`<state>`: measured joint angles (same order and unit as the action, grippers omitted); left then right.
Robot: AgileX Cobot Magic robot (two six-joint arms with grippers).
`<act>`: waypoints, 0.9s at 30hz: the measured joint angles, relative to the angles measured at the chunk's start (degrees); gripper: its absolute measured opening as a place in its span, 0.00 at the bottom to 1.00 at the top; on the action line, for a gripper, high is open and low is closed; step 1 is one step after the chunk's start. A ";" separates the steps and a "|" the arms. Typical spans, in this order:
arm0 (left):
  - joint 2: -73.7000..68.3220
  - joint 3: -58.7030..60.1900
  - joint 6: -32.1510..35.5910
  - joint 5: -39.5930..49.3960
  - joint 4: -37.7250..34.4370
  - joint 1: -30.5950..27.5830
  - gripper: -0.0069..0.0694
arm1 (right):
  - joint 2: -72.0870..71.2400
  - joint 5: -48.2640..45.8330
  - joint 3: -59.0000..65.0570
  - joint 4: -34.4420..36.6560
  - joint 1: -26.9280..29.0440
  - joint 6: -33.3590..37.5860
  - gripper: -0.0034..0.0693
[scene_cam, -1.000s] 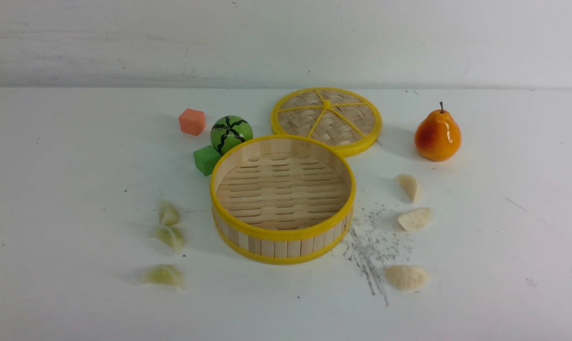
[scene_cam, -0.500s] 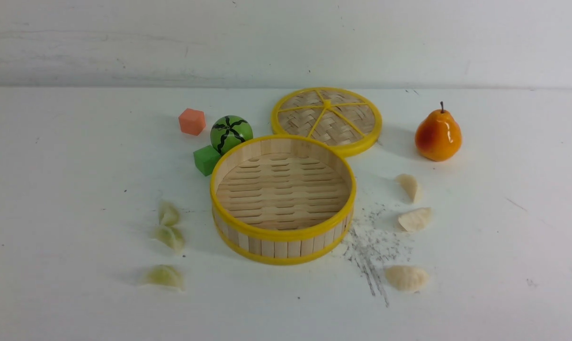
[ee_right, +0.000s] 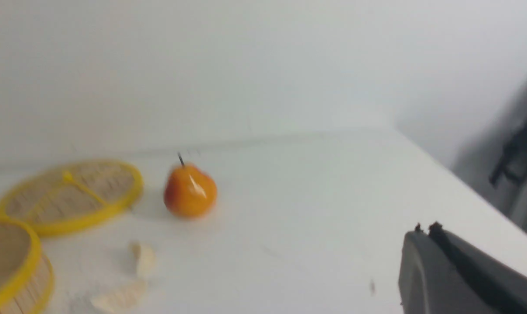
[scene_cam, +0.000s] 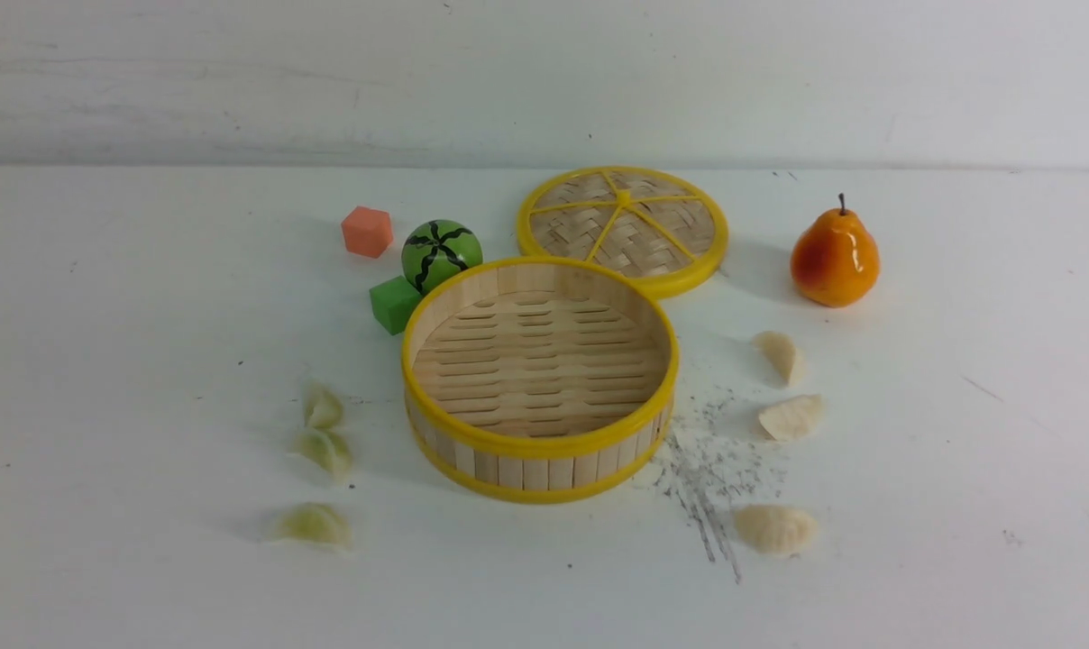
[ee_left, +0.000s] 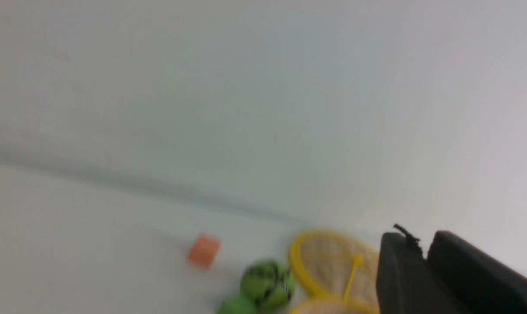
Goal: Put the dumplings into the steamer on the white table.
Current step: 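Reach for and grasp a dumpling on the table with the left gripper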
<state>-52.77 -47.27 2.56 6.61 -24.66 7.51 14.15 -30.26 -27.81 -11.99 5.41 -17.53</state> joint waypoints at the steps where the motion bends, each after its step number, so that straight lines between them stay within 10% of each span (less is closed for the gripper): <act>1: -3.34 -1.85 0.00 4.36 0.00 0.00 0.08 | 0.71 -2.85 -0.07 -0.06 0.00 0.00 0.03; 7: -23.86 -12.29 0.00 22.24 0.06 0.00 0.07 | 4.88 -8.08 -0.32 5.86 -1.87 5.68 0.04; 17: -46.01 -23.90 -3.24 28.16 4.54 0.00 0.09 | 23.72 -7.69 -0.32 8.53 -14.70 11.65 0.04; 27: -53.75 -30.16 -13.58 29.22 13.84 0.00 0.38 | 31.07 -5.67 -0.32 8.65 -18.47 13.54 0.04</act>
<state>-106.52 -77.43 -11.03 35.83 -10.82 7.51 45.22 -35.93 -28.13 -3.34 -13.06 -3.99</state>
